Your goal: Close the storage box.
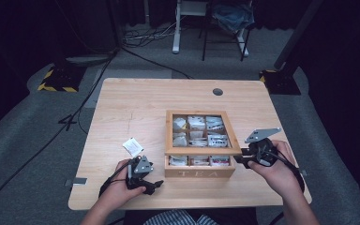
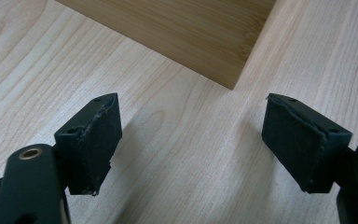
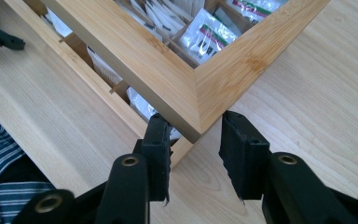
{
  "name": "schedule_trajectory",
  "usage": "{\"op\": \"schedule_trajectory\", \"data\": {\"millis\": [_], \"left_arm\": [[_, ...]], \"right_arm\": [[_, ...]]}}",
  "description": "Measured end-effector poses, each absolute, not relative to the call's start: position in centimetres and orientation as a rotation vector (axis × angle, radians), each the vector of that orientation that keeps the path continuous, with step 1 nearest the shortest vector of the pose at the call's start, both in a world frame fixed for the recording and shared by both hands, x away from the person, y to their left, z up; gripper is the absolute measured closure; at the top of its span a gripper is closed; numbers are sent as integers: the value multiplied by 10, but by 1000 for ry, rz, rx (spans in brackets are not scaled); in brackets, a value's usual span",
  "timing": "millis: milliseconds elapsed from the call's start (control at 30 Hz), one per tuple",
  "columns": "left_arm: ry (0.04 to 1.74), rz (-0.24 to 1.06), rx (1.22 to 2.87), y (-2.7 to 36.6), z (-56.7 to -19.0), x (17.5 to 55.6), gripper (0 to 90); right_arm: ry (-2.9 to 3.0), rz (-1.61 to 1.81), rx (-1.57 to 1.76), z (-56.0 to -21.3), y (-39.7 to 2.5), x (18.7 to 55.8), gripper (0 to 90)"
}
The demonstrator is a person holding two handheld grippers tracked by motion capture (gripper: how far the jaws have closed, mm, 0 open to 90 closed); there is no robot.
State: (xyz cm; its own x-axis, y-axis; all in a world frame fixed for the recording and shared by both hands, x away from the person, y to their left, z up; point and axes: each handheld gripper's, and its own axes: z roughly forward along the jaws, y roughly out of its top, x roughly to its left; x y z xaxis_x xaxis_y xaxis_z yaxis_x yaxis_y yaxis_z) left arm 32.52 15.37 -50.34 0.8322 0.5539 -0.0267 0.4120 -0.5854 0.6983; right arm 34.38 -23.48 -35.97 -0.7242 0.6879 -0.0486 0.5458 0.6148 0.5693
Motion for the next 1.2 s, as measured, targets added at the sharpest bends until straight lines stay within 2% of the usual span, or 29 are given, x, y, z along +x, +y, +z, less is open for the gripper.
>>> {"op": "schedule_trajectory", "data": {"millis": [1033, 1200], "left_arm": [[703, 251, 2279, 154, -503, 325, 207], [702, 251, 2279, 154, -503, 325, 206]], "right_arm": [[2747, 607, 1009, -382, -226, 352, 583], [2757, 581, 996, -385, -225, 352, 553]]}}
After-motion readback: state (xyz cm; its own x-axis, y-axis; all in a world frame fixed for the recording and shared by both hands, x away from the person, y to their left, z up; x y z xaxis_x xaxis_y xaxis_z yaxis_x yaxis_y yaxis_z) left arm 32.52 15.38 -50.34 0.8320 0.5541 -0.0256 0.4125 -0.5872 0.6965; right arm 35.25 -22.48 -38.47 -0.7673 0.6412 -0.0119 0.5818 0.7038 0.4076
